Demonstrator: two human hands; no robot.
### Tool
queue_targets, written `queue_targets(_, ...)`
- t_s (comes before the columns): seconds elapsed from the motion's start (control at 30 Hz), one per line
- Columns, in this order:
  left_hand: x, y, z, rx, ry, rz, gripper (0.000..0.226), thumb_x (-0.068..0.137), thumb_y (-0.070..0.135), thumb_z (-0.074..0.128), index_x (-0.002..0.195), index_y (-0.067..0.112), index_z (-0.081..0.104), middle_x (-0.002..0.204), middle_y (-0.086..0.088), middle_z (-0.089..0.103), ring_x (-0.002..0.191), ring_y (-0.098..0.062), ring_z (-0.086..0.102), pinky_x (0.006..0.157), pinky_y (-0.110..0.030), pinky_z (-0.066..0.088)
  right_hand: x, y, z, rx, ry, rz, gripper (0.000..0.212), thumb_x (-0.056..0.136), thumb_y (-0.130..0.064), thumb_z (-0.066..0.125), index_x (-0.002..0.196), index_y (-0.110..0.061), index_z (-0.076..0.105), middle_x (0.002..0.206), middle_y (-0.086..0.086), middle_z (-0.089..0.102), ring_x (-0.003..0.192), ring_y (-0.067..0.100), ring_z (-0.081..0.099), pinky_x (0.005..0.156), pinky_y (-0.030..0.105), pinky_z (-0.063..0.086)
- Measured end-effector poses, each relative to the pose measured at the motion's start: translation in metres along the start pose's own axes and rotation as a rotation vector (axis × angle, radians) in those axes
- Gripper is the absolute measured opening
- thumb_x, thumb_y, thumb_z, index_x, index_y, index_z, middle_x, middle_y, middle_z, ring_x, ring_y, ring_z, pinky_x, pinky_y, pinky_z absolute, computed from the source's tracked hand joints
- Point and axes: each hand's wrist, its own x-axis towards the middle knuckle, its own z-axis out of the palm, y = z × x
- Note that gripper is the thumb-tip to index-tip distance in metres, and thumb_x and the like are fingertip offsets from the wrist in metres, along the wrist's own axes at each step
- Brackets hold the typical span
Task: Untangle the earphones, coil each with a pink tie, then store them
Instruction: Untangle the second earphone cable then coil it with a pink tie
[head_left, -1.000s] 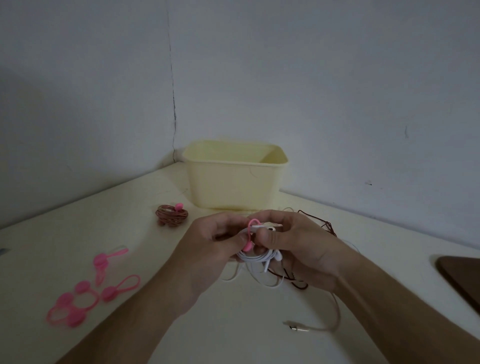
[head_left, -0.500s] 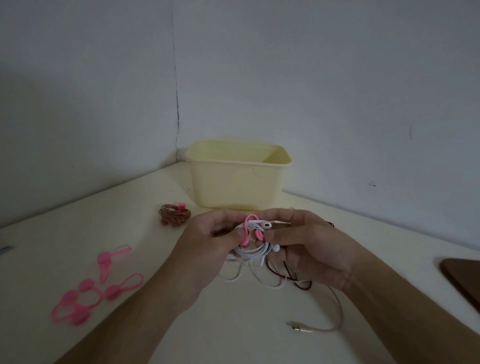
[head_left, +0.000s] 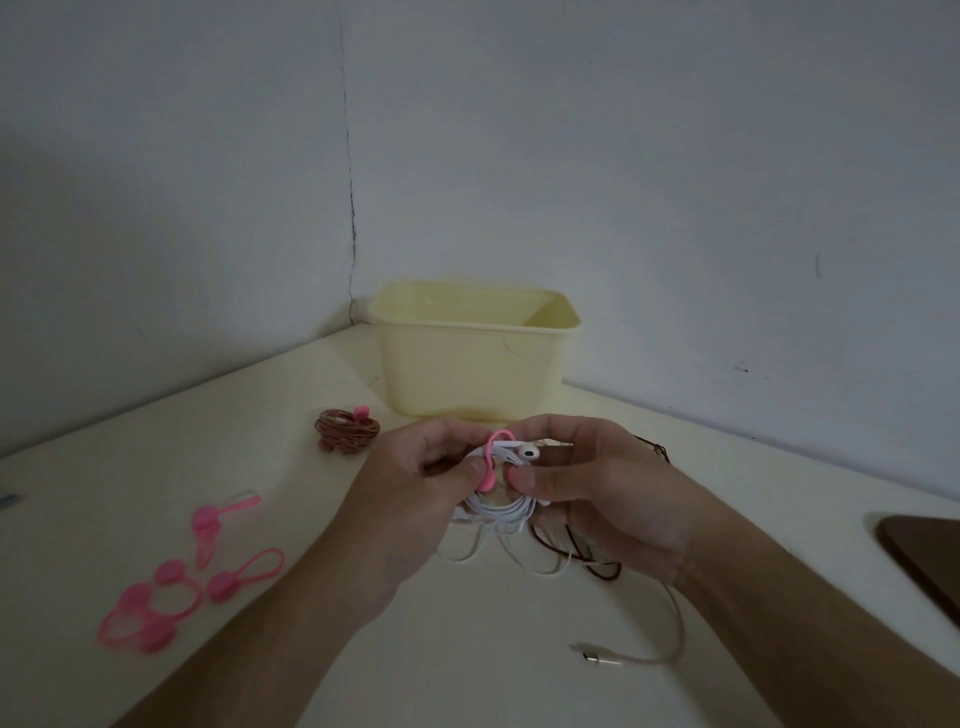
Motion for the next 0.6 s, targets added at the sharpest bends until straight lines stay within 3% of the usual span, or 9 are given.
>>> queue_targets(0.1, 0.0002, -0.0024, 0.0022, 0.037, 0.003, 0.033, 0.022, 0.096, -0.004, 0.066, 0.107, 0.012, 0.078, 0.099, -0.003, 0.082, 0.097, -0.023, 0.077, 0.081, -0.025, 0.059, 0.0015, 0.0030, 0.0004, -0.060, 0.030, -0.009, 0.031, 0.076, 0.000, 0.076, 0.107, -0.004, 0.077, 0.110, 0.035, 0.071, 0.095, 0.033, 0.063, 0.086, 0.044, 0.049)
queue_targets(0.17, 0.0003, -0.0054, 0.0041, 0.075, 0.012, 0.059, 0.023, 0.096, -0.005, 0.066, 0.104, 0.014, 0.077, 0.096, -0.002, 0.081, 0.094, -0.022, 0.077, 0.080, -0.026, 0.059, 0.0023, 0.0046, 0.0025, -0.126, 0.063, -0.008, 0.034, 0.074, -0.002, 0.075, 0.108, 0.000, 0.075, 0.117, 0.040, 0.067, 0.098, 0.036, 0.063, 0.092, 0.050, 0.047)
queue_targets(0.33, -0.0009, -0.0084, 0.0058, 0.143, 0.027, 0.106, 0.028, 0.097, -0.003, 0.064, 0.100, 0.023, 0.075, 0.095, 0.001, 0.080, 0.093, -0.020, 0.076, 0.088, -0.040, 0.058, 0.0052, 0.0078, 0.0049, -0.228, 0.119, -0.030, 0.034, 0.069, -0.002, 0.075, 0.103, 0.000, 0.075, 0.110, 0.040, 0.068, 0.092, 0.035, 0.066, 0.086, 0.047, 0.052)
queue_targets(0.6, 0.0010, -0.0086, 0.0050, 0.076, 0.029, 0.087, 0.027, 0.096, -0.006, 0.064, 0.100, 0.019, 0.075, 0.097, 0.000, 0.081, 0.095, -0.019, 0.077, 0.085, -0.034, 0.058, 0.0031, 0.0041, 0.0027, -0.191, 0.086, -0.034, 0.026, 0.074, 0.002, 0.077, 0.098, -0.008, 0.078, 0.101, 0.027, 0.077, 0.090, 0.030, 0.073, 0.085, 0.041, 0.059)
